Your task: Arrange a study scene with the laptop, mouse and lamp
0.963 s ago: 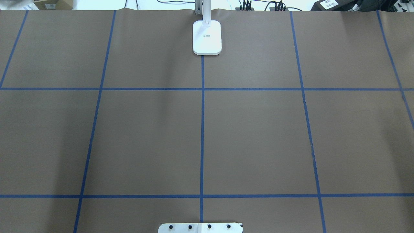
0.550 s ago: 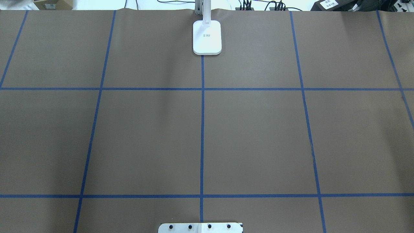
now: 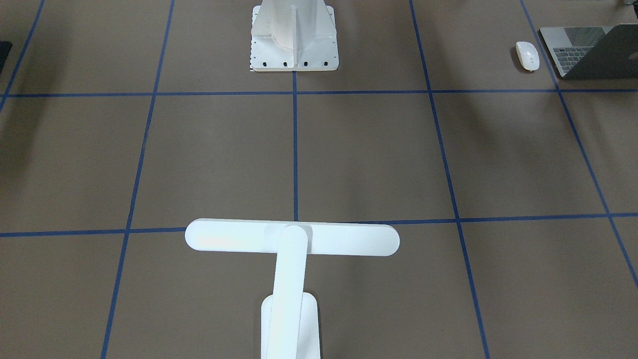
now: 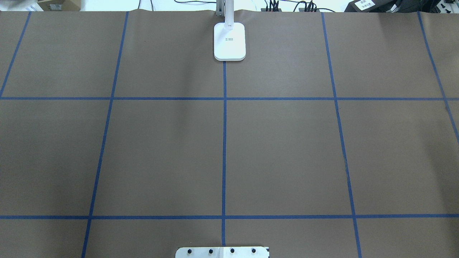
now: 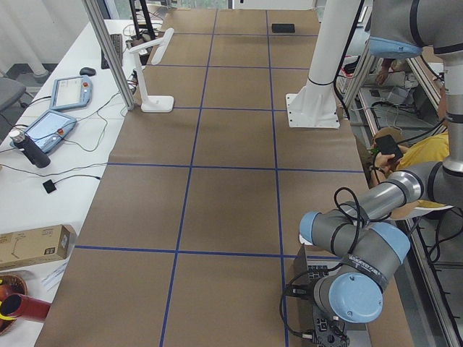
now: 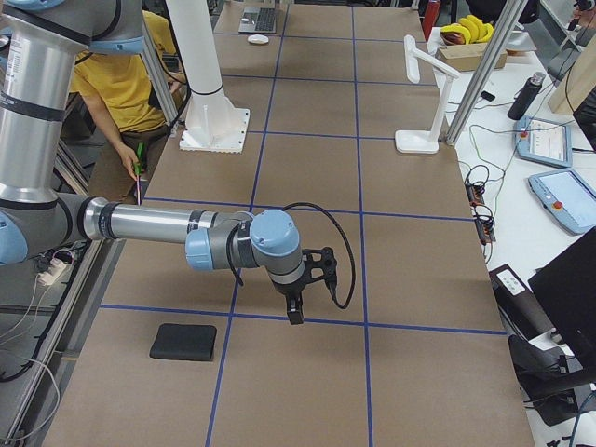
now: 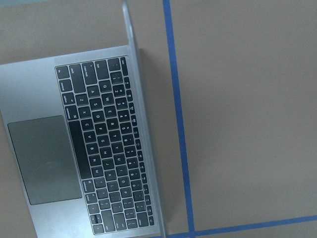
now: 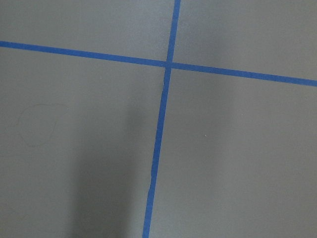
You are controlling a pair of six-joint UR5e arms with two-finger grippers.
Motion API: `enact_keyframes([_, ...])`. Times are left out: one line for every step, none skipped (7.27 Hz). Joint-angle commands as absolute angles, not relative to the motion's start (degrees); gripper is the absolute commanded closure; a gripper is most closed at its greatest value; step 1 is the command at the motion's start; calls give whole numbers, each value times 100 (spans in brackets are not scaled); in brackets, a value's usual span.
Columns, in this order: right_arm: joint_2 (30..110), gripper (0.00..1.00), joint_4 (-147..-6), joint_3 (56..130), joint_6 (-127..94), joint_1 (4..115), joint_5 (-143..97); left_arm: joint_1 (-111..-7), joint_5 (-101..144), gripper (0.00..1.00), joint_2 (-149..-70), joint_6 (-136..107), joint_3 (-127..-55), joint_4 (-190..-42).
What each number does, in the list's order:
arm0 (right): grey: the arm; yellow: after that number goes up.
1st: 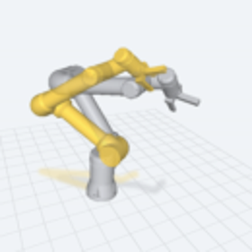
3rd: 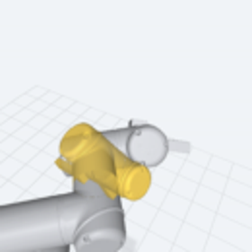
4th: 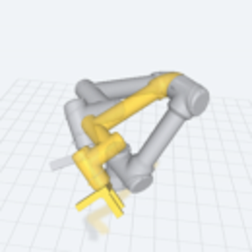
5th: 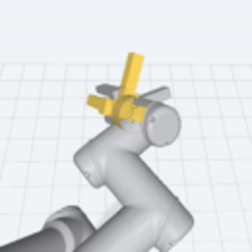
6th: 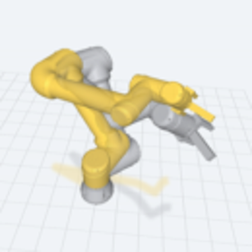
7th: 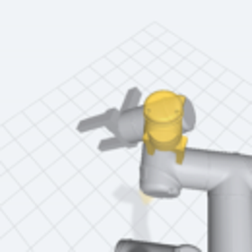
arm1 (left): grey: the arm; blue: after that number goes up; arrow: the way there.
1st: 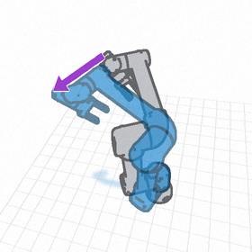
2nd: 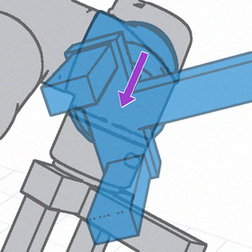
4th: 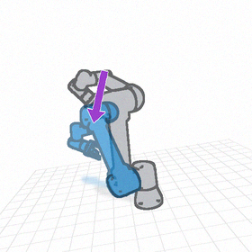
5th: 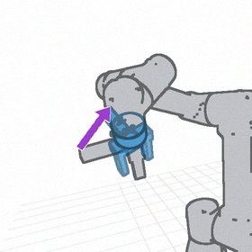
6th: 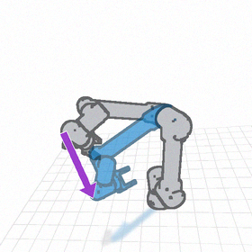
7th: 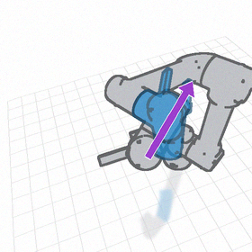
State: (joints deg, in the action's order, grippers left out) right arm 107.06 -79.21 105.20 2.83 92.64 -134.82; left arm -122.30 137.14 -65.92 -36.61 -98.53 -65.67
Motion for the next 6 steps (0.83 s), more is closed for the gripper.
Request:
enact_keyframes([10705, 0, -7928, 10512, 281, 9264, -13482, -12226, 13755, 2, -6627, -3709, -9590, -6644])
enact_keyframes([10705, 0, -7928, 10512, 290, 9264, -13482, -12226, 13755, 3, -6627, -3700, -9424, -6732])
enact_keyframes([10705, 0, -7928, 10512, 290, 9264, -13474, -12226, 13764, 4, -6627, -3709, -9230, -6889])
enact_keyframes([10705, 0, -7928, 10512, 290, 9264, -13482, -12226, 13877, 22, -6627, -3718, -9150, -6908])
enact_keyframes([10705, 0, -7928, 10512, 290, 9264, -13474, -12226, 14008, 56, -6636, -3735, -9141, -6908])
enact_keyframes([10705, 0, -7928, 10512, 290, 9264, -13474, -12226, 14114, 83, -6653, -3918, -9158, -6934])
